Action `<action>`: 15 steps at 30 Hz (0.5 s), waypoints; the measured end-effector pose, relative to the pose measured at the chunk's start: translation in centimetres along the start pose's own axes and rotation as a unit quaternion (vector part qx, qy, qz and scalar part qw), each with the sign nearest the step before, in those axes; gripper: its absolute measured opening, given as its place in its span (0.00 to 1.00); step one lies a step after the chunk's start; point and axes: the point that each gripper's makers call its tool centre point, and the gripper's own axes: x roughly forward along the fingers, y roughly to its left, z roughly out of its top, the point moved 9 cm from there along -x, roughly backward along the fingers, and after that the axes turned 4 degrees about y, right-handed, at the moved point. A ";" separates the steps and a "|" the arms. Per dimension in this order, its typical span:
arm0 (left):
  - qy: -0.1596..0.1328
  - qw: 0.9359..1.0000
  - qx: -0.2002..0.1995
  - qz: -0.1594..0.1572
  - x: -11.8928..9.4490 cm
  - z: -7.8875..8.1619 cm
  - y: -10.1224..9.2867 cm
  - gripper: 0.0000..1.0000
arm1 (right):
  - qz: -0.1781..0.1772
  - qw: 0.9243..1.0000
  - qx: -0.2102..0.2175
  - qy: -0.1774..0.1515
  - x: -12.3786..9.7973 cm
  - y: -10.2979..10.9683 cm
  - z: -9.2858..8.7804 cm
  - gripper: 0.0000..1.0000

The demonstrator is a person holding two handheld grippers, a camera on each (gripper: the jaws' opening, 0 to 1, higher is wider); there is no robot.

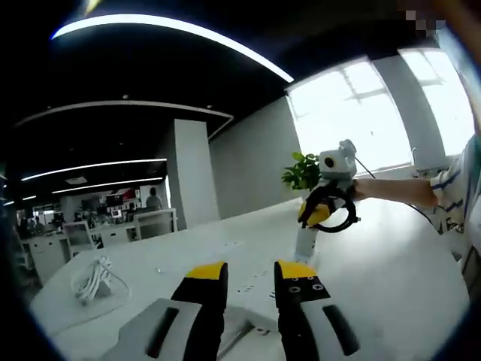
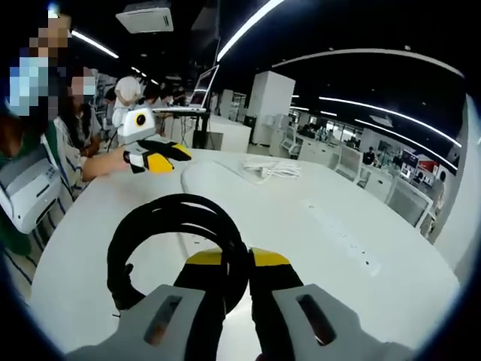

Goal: Straighten the power strip on the desk, plug the charger into it

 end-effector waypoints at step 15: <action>-0.002 1.000 0.002 0.004 -0.1 0.1 0.2 0.25 | -0.014 1.000 0.010 -0.023 -1.0 0.2 0.3 0.18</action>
